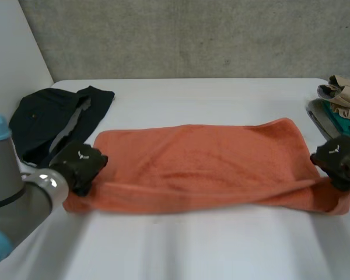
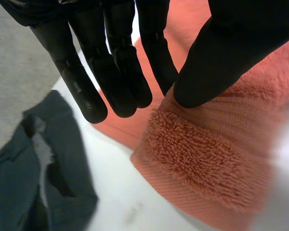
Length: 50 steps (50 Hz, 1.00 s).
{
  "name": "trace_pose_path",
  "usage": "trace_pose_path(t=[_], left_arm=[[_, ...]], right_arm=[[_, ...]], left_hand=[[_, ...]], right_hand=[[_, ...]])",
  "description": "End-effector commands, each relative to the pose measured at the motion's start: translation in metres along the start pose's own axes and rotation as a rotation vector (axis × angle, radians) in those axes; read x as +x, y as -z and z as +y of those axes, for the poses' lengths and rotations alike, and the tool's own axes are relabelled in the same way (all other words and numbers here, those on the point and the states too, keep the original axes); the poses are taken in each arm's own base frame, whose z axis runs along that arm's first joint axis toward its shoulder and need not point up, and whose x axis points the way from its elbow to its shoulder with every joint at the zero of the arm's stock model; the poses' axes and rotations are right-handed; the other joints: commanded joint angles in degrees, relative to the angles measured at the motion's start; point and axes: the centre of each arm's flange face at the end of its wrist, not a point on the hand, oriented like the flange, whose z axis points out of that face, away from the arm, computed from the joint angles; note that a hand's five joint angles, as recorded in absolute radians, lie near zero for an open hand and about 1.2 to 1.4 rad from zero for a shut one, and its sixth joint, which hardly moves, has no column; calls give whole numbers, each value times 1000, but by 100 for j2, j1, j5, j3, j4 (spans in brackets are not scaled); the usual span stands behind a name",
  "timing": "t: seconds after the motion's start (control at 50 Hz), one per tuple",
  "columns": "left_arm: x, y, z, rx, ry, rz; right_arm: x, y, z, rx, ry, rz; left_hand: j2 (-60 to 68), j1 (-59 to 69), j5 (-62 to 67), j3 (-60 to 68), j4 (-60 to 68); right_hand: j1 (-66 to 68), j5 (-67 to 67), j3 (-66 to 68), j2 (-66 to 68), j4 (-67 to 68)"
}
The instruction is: Fold the laundry.
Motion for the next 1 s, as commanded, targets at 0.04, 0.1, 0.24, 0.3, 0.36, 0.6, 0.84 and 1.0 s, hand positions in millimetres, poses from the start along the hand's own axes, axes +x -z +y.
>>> trace_pose_path(t=[0.04,0.1,0.24,0.3,0.36,0.6,0.84,1.0], left_arm=[[-2,-50,-3,38,-21,-107],[4,-51,0,21,-20,-92],[10,-48,-4,36,20,-74],[8,-48,-5,38,34,-79],[7,-48,-3,34,32,-83],[10,-41,2,-9,35,-59],[-12,15,-31,36,36,-88],[-58,90,-96,286,23,-276]], right_arm=[[-6,-35,-6,25,-35,53],[-9,-32,-5,-12,-80,27],[-5,-22,-6,-86,-190,-58],[-6,-23,-3,-121,-219,-94],[-7,-25,8,-183,-231,-138],[5,-35,26,-210,-186,-105],[47,11,-8,-98,-107,43],[108,95,-70,125,22,333]], left_hand=[[1142,1714,1255,1162,1108],[1142,1714,1255,1162,1108],[1142,1714,1255,1162,1108],[1142,1714,1255,1162,1108],[1142,1714,1255,1162,1108],[1142,1714,1255,1162,1108],[1142,1714,1255,1162,1108],[1142,1714,1255,1162,1108]], right_hand=[[2310,1307,1209,1228,1170],[2310,1307,1209,1228,1170],[-738,-1741,-1838,-1820,-1877],[-1518,-2521,-2618,-2600,-2657],[-2377,-3380,-3478,-3459,-3516],[1262,259,162,180,123],[2310,1307,1209,1228,1170],[2310,1307,1209,1228,1170]])
